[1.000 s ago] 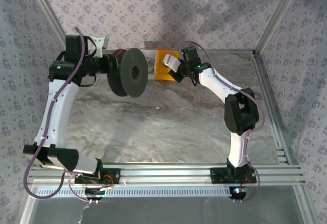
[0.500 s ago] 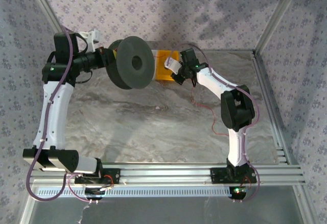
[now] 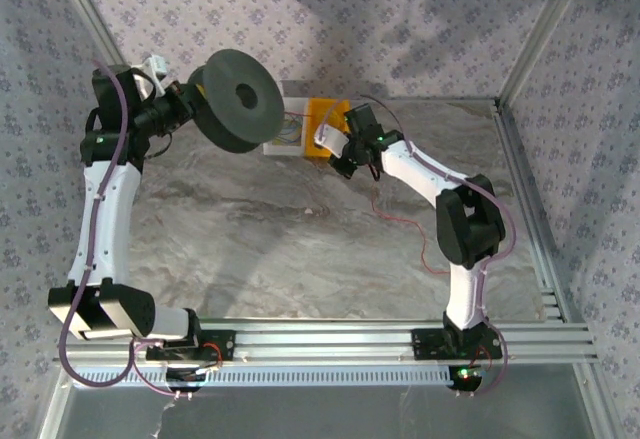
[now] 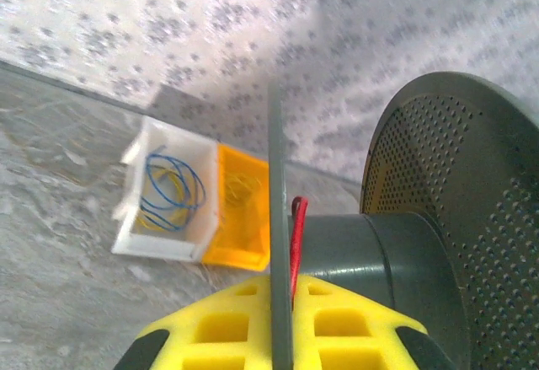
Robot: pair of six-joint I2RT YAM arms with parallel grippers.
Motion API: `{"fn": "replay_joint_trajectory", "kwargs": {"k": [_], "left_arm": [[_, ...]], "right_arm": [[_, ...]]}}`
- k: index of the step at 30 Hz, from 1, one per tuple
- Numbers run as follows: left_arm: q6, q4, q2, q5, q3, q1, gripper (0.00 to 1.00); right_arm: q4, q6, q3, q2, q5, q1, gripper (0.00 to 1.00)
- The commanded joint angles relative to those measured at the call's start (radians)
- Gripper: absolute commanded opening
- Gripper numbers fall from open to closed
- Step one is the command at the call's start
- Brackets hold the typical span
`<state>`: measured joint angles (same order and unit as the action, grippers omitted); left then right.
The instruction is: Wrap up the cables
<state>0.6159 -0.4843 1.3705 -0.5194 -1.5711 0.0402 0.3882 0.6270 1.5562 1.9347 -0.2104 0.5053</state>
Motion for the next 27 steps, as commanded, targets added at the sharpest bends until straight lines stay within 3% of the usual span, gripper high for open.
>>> {"fn": "replay_joint_trajectory", "kwargs": {"k": [1, 6, 13, 27], "left_arm": [[0.09, 0.194, -0.028, 0.145, -0.023, 0.012, 0.0], [0.06, 0.183, 0.037, 0.245, -0.03, -0.016, 0.0], [-0.086, 0.086, 0.137, 0.419, -0.053, -0.116, 0.0], [-0.329, -0.101, 0.201, 0.629, -0.037, -0.28, 0.0]], "right_arm": [[0.126, 0.005, -0.016, -0.059, 0.078, 0.056, 0.0], [0.181, 0.036, -0.008, -0.127, 0.118, 0.173, 0.0], [0.269, 0.096, 0.069, -0.216, 0.135, 0.307, 0.0], [0.322, 0.192, 0.269, -0.237, 0.12, 0.343, 0.0]]}}
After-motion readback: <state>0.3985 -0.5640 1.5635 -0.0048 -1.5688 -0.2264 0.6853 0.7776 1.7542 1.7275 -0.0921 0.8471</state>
